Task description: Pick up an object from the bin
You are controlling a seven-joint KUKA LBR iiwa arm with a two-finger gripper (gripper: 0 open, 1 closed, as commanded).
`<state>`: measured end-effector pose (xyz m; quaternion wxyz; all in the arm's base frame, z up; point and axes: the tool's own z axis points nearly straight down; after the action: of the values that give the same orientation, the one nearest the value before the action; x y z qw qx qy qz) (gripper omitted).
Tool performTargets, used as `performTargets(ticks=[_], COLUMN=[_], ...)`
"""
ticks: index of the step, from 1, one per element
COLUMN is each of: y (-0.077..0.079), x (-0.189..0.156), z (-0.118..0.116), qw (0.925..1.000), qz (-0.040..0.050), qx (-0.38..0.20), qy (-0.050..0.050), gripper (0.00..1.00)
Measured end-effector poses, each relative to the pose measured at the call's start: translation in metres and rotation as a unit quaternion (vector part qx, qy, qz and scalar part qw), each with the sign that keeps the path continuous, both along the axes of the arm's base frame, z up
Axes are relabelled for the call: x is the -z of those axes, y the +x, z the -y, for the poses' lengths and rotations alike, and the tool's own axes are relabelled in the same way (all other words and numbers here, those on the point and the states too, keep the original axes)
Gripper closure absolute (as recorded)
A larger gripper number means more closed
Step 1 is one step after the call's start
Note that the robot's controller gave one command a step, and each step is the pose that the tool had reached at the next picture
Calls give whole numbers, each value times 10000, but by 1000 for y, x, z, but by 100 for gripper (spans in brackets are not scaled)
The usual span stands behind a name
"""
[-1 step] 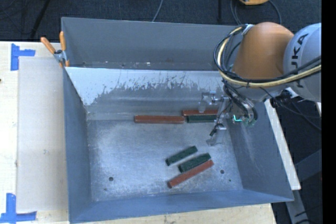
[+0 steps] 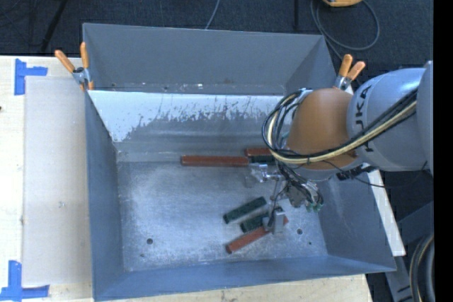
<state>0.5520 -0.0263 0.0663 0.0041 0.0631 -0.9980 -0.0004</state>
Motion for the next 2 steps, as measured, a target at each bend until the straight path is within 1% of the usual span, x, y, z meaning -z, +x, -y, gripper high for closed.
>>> performTargets(ticks=[1,2], y=[3,66], x=[-7,-12], z=[-1,-18], qw=[10000,9707], qz=[27,55], qx=[-9,-2402], qy=[3,8], gripper=[100,100])
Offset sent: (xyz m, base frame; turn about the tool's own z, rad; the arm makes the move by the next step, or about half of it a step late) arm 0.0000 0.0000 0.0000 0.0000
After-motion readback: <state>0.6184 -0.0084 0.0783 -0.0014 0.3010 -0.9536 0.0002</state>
